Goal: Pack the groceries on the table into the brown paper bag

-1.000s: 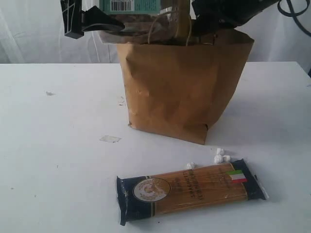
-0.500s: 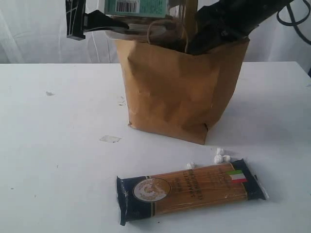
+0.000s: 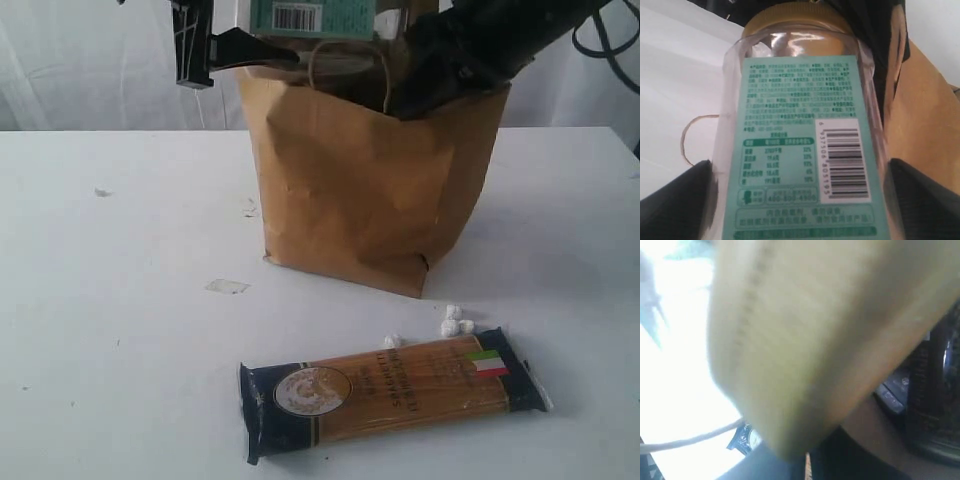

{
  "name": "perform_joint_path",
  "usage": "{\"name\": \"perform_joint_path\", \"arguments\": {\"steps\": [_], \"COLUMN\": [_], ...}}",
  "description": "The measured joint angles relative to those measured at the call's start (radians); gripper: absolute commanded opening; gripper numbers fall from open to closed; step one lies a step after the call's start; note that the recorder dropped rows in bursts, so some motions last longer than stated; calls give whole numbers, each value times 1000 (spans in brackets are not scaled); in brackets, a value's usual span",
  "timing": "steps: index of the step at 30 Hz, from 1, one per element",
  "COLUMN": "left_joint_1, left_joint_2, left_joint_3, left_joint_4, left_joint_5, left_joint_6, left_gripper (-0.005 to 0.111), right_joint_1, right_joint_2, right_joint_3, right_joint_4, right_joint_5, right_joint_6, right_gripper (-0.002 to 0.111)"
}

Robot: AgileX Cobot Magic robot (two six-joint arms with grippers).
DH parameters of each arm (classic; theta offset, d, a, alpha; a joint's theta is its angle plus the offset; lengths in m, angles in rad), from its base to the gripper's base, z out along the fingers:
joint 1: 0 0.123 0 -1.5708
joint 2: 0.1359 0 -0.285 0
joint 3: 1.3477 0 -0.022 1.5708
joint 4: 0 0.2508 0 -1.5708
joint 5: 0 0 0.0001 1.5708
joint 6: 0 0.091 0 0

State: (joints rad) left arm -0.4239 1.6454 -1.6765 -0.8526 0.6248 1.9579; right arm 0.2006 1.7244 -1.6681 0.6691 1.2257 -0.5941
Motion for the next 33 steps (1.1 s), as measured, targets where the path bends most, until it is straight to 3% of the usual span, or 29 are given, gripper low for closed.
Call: {"name": "perform_joint_path", "arguments": {"steps": [22, 25, 33], "left_joint_1": [-20, -20, -20], "left_joint_2": [72, 72, 72], "left_joint_3": [0, 0, 0], "left_joint_4": [-82, -84, -84], "left_joint_5": [-29, -27, -23], "left_joint_6": [0, 0, 0], "left_gripper": [0, 10, 53], "right_joint_1": [0, 0, 0], "right_joint_2": [-92, -97, -97], "right_joint_3": [2, 2, 2], "right_joint_4": [-49, -82, -117], "right_joint_5": [3, 1, 1], "right_joint_6": [20, 26, 52], "right_gripper": [0, 0, 0]}}
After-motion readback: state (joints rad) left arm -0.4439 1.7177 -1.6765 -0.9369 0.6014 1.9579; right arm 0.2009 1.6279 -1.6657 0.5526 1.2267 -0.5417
